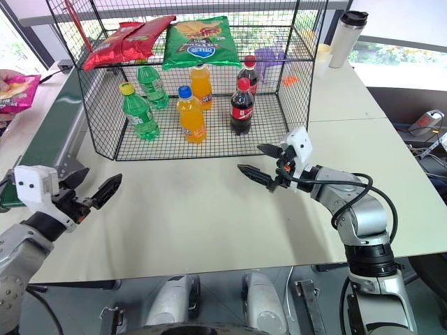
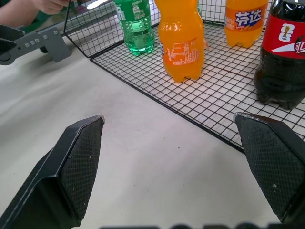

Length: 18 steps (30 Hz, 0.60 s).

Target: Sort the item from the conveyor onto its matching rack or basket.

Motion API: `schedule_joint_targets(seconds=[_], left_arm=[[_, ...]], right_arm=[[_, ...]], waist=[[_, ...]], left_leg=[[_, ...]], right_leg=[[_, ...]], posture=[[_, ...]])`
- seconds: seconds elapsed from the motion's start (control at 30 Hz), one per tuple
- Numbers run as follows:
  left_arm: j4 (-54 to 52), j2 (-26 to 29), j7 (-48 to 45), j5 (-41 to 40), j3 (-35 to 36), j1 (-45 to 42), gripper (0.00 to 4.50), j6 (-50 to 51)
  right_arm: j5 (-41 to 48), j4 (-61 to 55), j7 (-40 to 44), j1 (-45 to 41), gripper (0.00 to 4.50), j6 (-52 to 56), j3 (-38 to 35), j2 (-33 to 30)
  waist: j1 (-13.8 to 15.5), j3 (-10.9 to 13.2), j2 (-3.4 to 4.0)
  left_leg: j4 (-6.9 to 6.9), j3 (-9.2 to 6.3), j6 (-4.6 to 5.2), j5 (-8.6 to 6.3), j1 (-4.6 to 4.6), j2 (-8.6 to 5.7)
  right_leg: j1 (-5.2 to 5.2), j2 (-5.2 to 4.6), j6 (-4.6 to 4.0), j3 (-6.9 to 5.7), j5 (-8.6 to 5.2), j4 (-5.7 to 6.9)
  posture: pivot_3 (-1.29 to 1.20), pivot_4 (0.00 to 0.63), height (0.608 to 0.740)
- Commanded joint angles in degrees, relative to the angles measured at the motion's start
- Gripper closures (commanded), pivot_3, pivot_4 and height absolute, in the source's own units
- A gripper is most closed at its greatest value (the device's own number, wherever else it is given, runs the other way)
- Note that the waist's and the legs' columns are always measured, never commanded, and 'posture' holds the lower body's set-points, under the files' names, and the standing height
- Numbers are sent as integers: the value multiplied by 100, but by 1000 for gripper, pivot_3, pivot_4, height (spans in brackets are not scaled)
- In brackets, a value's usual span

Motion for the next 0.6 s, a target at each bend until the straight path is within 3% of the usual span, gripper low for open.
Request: schedule_joint_targets(seconds=[0.03, 0.6], left_arm=[[-223, 62, 5, -41, 69, 46, 27, -119], [-278, 63, 139, -36, -135, 31, 27, -143]], right_arm=[[38, -91, 60, -194, 0, -87, 7, -24], [-93, 127, 87, -341, 0, -301, 191, 39]], waist=[[-6, 0, 0], [-4, 0, 0]], left_leg=[[0, 1, 0, 0, 0, 0], [-3, 1, 0, 0, -2, 0]], right_leg=[[0, 0, 0, 0, 0, 0], [0, 1, 0, 0, 0, -8]], posture=[[0, 150, 740], [0, 150, 740]])
